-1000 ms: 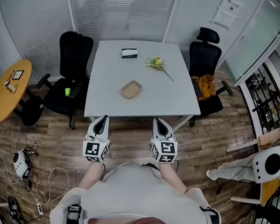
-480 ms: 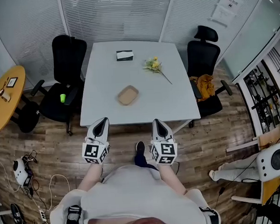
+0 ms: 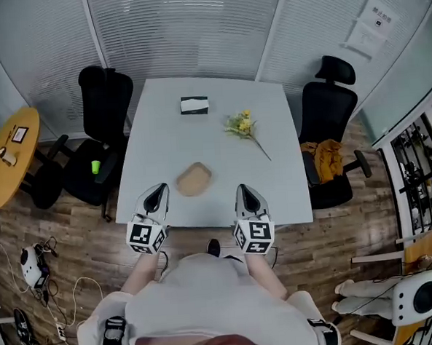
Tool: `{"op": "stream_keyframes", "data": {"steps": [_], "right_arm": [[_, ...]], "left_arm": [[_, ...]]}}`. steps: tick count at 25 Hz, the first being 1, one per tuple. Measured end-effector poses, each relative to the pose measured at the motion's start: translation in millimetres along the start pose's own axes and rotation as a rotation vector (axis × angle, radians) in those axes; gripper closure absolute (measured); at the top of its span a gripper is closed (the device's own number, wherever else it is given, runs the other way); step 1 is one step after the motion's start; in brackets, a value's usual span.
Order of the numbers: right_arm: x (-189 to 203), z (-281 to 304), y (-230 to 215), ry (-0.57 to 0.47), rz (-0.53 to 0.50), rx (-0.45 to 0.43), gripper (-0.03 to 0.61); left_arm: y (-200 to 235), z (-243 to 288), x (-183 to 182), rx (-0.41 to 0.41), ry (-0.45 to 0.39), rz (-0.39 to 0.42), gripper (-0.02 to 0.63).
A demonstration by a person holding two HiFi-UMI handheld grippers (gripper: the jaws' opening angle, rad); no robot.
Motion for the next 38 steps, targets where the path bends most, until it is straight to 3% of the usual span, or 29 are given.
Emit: {"op": "stream_keyframes", "data": {"steps": [7,12,19,24,38], "right_arm": [[-13,67,-36,0.008,0.005,-0.098,0.571],[-13,94,-38,0.019,0.02,-0.119,0.571],[-13,118,-32,0.04,0.051,-0.082,0.571],[-16,130,-17,0.05,0.049,-0.065,0.571],[21,145,12,0.176,0.058,-0.029,0.571]], "left_arm": [[9,59,1,-0.062,-0.021,-0.043,0.604],[20,76,5,-0.047,-0.023,-0.038,0.604],[47,93,10,0.003,-0.013,-0.049,0.604],[74,104,15,-0.025,0.066,-0.039,0.604],[107,96,53,0.029,0.167,-0.087,0.604]]}}
Point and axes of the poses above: the fingertips, and each gripper's own axes: z forward along the fingers, y to its left, x out of its underside, the point moved 8 cm from there along -z, backward along the fingers, and after that the axes turned 2 degrees about x, right-handed, at the moved point
